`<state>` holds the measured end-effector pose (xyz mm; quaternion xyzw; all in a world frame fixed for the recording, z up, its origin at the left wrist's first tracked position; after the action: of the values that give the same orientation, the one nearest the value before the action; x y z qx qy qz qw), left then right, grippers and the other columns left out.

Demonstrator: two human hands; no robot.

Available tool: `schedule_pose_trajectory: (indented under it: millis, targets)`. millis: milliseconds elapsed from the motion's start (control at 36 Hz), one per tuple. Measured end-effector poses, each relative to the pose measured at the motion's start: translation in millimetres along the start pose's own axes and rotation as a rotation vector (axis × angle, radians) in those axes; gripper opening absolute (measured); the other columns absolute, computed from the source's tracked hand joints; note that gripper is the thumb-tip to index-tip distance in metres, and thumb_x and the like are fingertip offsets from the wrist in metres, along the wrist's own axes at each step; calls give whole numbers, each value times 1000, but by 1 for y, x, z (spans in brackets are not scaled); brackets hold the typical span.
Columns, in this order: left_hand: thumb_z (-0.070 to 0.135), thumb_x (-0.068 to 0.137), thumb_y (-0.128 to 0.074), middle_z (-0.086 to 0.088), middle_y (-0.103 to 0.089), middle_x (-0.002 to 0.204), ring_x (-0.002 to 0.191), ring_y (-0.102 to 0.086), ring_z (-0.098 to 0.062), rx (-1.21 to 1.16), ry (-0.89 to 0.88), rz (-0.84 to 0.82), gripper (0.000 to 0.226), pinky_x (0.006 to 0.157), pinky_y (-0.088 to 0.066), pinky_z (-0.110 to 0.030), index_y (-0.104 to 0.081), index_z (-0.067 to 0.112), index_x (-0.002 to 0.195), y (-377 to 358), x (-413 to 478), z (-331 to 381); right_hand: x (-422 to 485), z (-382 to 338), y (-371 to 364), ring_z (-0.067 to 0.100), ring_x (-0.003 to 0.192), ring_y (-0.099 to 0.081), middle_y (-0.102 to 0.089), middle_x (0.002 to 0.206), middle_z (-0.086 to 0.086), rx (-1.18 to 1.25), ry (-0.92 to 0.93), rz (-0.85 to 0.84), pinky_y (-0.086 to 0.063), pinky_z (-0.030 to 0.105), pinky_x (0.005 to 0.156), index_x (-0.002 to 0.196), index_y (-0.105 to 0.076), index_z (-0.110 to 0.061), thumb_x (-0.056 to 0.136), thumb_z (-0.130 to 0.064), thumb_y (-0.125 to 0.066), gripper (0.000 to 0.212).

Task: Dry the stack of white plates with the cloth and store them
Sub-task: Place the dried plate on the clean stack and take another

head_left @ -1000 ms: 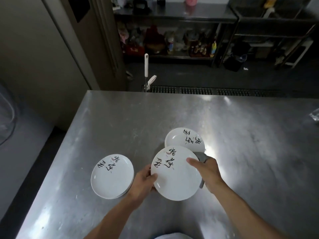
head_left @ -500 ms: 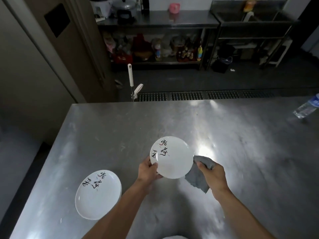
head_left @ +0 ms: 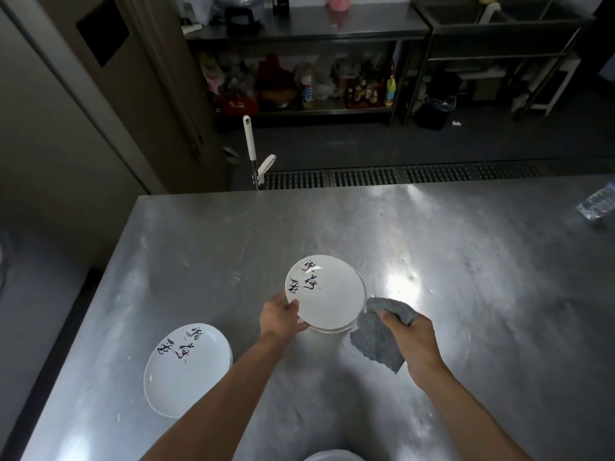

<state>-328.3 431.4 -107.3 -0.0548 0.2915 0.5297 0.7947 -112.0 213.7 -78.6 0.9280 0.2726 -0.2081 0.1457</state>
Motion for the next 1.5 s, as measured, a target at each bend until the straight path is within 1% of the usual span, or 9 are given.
schedule_pose_trajectory:
  millis: [111, 222, 306, 472, 583, 722, 833, 1222, 1500]
  targets:
    - [-4, 84, -65, -5, -71, 76, 51, -55, -6, 203, -16, -23, 28, 55, -47, -19, -70, 9, 109, 6, 0, 2, -11, -4, -16, 7, 84, -73, -77, 87, -12, 19, 9, -62, -56, 25, 73, 90, -78, -28, 86, -28, -79, 4]
    - [-4, 86, -61, -22, -65, 89, 72, -62, -37, 225, -17, -81, 41, 71, -62, -38, -71, 15, 121, 6, -4, 3, -21, -4, -36, 10, 90, -73, -78, 91, -10, 8, -3, -115, -58, 30, 79, 90, -78, -31, 88, -29, -77, 3]
    - [11, 83, -56, 0, -53, 64, 52, -51, -15, 149, 23, -125, 35, 49, -53, -31, -76, 26, 108, 14, -12, 0, -29, -4, -55, 17, 94, -73, -78, 90, -7, 5, -18, -149, -60, 40, 86, 88, -78, -28, 89, -27, -75, 3]
    - [12, 82, -57, -21, -72, 90, 86, -69, -40, 146, 51, 2, 25, 71, -54, -35, -70, 17, 103, 83, -23, -27, -53, -1, -114, 19, 114, -63, -72, 116, -5, -60, -4, -266, -55, 44, 96, 111, -70, -25, 93, -24, -70, 19]
    - [-1, 87, -55, -4, -70, 76, 66, -59, -22, -48, 148, 100, 29, 67, -52, -34, -63, 24, 97, 149, -40, -71, -72, 15, -165, 19, 123, -59, -66, 128, 0, -123, -4, -381, -44, 45, 111, 127, -63, -18, 95, -20, -67, 32]
    - [0, 95, -53, -16, -66, 111, 96, -57, -28, -176, 260, 235, 39, 64, -56, -35, -57, 16, 129, 215, -67, -117, -88, 49, -217, 20, 90, -72, -77, 92, -1, -194, -129, -472, -57, 35, 71, 95, -69, -20, 98, -28, -63, 11]
    - [0, 94, -53, -21, -59, 126, 102, -55, -29, -188, 298, 319, 47, 67, -57, -38, -53, 11, 139, 259, -87, -141, -95, 78, -257, 21, 92, -68, -71, 94, 1, -222, -184, -489, -54, 38, 83, 93, -62, -23, 101, -30, -57, 12]
    - [-3, 96, -40, -10, -49, 80, 67, -49, -21, -240, 302, 321, 44, 67, -50, -37, -65, 7, 131, 279, -82, -164, -90, 106, -315, 5, 52, -47, -52, 64, -9, -435, -43, -422, -34, 21, 49, 101, -59, -24, 102, -31, -55, 8]
    - [-10, 89, -57, -6, -60, 77, 60, -53, -13, -336, 311, 319, 16, 48, -47, -21, -63, 4, 93, 286, -66, -172, -93, 102, -329, 8, 55, -51, -70, 91, 4, -437, -53, -525, -34, 17, 45, 120, -64, -38, 105, -24, -47, 27]
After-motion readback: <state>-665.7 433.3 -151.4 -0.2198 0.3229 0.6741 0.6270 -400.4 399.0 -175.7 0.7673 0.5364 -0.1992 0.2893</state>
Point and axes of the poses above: each hand's wrist, its own x-axis towards the middle knuckle, its own y-axis out of the back of the hand, z = x × y, the point moved 10 cm from there along x, towards the middle knuckle
